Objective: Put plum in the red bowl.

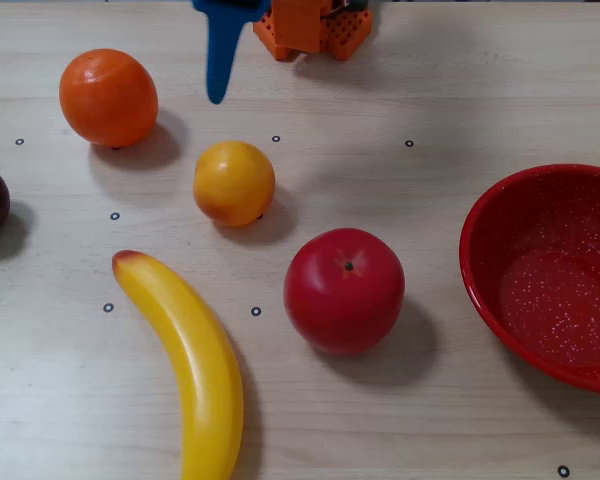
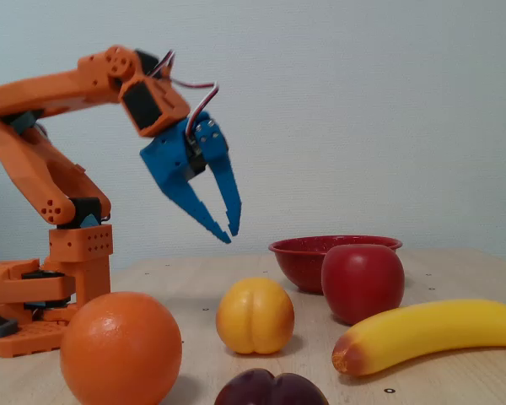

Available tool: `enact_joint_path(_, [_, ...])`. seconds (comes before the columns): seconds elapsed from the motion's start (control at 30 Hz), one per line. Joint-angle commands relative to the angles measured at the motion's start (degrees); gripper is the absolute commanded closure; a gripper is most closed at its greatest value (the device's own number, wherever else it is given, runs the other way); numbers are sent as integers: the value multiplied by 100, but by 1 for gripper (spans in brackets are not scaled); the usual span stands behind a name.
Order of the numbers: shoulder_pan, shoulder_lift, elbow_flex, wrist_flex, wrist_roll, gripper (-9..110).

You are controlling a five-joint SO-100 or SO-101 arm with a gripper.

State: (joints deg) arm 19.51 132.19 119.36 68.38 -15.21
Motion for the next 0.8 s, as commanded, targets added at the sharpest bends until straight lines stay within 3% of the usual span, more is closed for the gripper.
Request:
enact_joint_path(0.0, [229,-272,-1046,246,-141,102])
enact_joint_path(0.77, [2206,-4263,-5810,1978,-563,102])
